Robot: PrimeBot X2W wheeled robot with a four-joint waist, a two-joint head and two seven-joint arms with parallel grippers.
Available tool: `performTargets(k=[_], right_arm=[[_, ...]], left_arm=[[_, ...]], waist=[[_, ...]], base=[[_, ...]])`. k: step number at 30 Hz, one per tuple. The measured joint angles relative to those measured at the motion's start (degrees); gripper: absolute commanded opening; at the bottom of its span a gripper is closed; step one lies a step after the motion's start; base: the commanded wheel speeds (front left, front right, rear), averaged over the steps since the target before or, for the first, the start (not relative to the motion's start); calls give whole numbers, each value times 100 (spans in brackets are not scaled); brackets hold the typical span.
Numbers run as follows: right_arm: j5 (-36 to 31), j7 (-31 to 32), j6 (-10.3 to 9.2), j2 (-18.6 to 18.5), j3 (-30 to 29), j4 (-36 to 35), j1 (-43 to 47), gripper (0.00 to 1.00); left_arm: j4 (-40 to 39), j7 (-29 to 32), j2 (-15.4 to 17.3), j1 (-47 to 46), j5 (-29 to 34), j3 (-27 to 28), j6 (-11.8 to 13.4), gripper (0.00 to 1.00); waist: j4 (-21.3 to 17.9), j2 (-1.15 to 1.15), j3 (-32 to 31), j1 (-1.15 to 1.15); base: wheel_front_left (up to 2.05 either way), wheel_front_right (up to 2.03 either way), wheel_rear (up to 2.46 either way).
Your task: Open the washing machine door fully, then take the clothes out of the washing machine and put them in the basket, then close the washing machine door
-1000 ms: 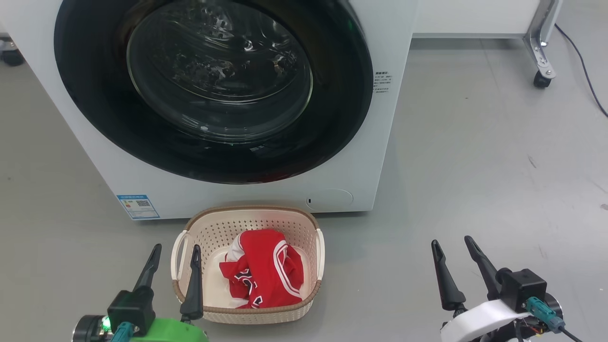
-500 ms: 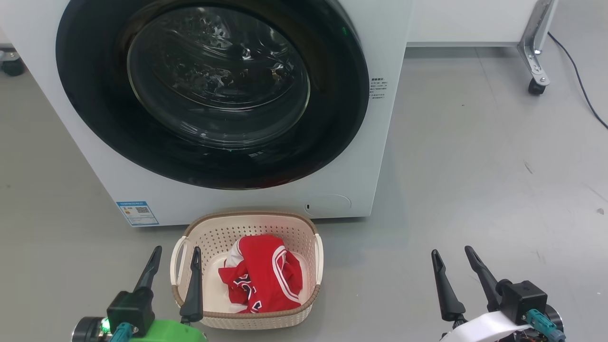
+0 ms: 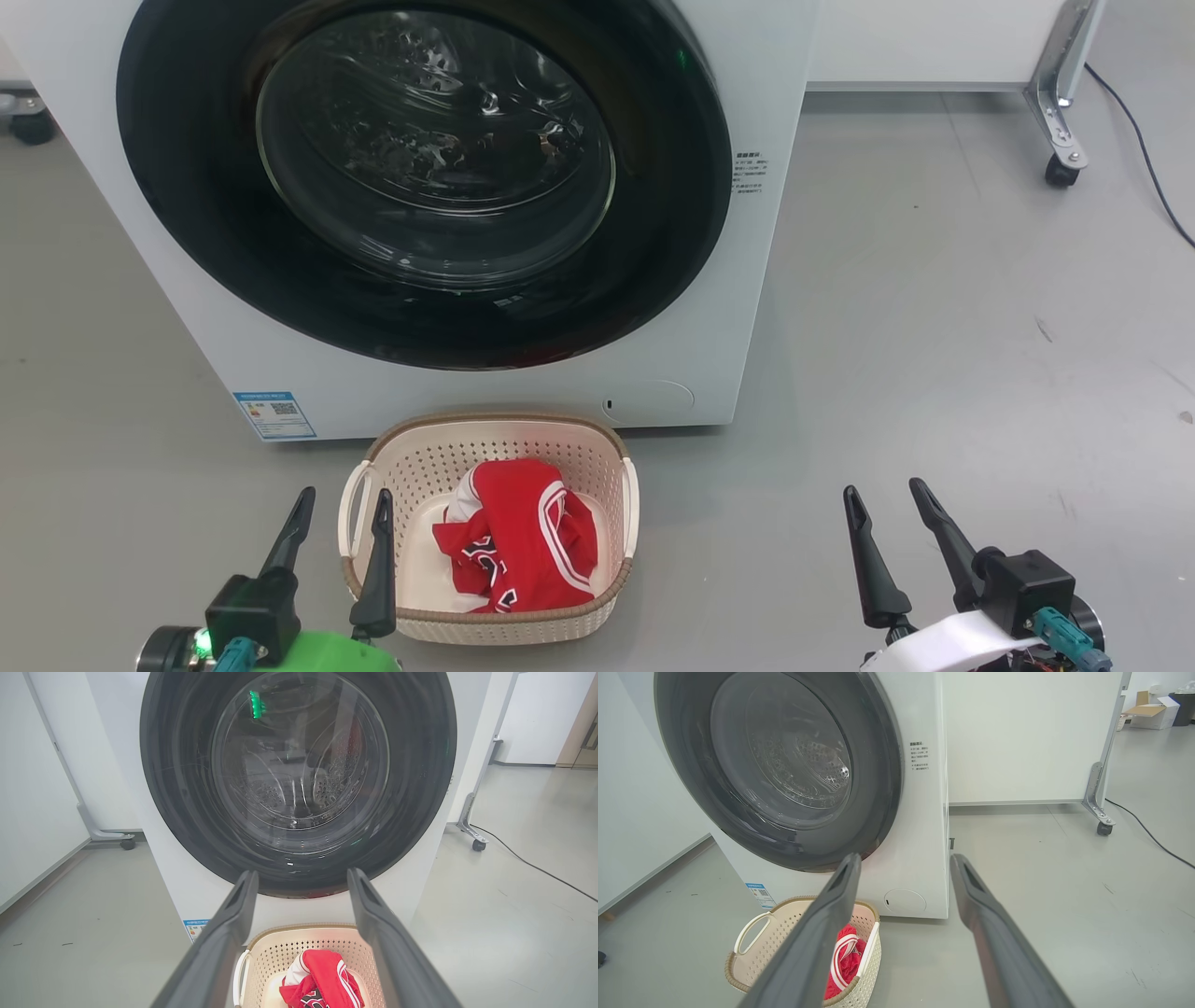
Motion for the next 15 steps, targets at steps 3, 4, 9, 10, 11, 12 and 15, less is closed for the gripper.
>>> performTargets(k=[3, 4, 9, 10, 11, 12, 15], right_arm=[[0, 0, 0, 1, 0, -26, 1, 100], [0, 0, 0, 1, 0, -31, 2, 100], [0, 0, -1, 3, 20, -74, 30, 100], [0, 0, -1, 4, 21, -79, 41, 100], [0, 0, -1, 5, 22, -81, 50, 100], [0, 0, -1, 5, 22, -81, 50, 100], [0, 0, -3, 8, 21, -86, 62, 100]], left_arm=[[-24, 1, 2, 2, 0, 1, 1, 100], [-30, 2, 2, 3, 0, 1, 1, 100], [-70, 51, 3, 11, 0, 5, 1, 100], [-77, 51, 3, 12, 0, 7, 1, 100], [-80, 51, 3, 12, 0, 7, 1, 100], [-80, 51, 3, 12, 0, 7, 1, 100], [-90, 51, 3, 12, 0, 7, 1, 100]], waist=[[4, 0, 7, 0], [5, 0, 9, 0], [2, 0, 17, 0], [1, 0, 19, 0], [0, 0, 20, 0], [0, 0, 20, 0], [-2, 0, 18, 0]], base=[[0, 0, 0], [0, 0, 0], [0, 0, 0], [0, 0, 0], [0, 0, 0], [0, 0, 0], [0, 0, 0]])
